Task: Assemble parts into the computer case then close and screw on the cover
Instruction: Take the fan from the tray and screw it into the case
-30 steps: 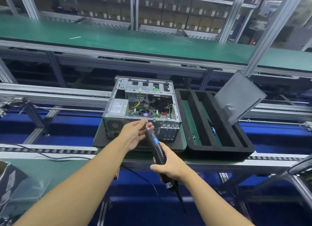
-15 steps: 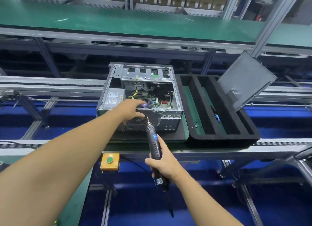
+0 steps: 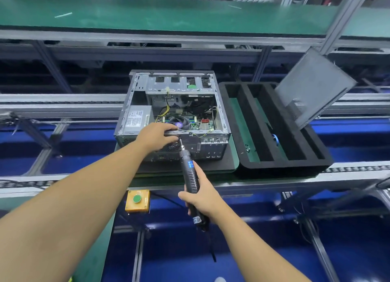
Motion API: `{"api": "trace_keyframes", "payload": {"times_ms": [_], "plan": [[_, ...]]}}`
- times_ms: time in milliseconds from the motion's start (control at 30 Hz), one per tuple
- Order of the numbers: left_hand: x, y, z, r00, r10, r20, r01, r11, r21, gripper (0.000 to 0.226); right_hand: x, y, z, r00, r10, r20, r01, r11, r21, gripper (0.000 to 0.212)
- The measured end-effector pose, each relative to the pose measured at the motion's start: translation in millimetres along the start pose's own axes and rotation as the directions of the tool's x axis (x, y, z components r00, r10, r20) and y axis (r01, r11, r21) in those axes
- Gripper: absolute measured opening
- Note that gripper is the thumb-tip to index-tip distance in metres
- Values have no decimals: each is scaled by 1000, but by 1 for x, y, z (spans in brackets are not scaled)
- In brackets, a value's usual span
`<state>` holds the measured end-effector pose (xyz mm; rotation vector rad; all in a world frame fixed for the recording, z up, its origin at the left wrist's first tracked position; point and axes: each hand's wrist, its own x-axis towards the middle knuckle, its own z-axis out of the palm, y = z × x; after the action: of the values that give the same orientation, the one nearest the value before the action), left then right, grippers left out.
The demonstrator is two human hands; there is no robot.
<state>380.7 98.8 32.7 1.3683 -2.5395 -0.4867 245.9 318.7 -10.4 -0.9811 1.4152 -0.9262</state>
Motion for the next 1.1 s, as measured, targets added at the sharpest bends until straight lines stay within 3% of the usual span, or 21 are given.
{"api": "trace_keyframes", "payload": {"times_ms": [367, 800, 1100], "plan": [[-1, 2, 7, 995, -39, -90, 43, 998, 36, 45, -1, -4, -5, 1000, -20, -5, 20, 999, -35, 102], [-1, 3, 8, 991, -72, -109, 75, 997, 19, 47, -1, -15, 16, 999, 19, 50, -31, 965, 259, 88], [-1, 3, 7, 996, -39, -82, 45, 997, 64, 47, 0, -13, 15, 999, 26, 42, -36, 967, 251, 92]]}}
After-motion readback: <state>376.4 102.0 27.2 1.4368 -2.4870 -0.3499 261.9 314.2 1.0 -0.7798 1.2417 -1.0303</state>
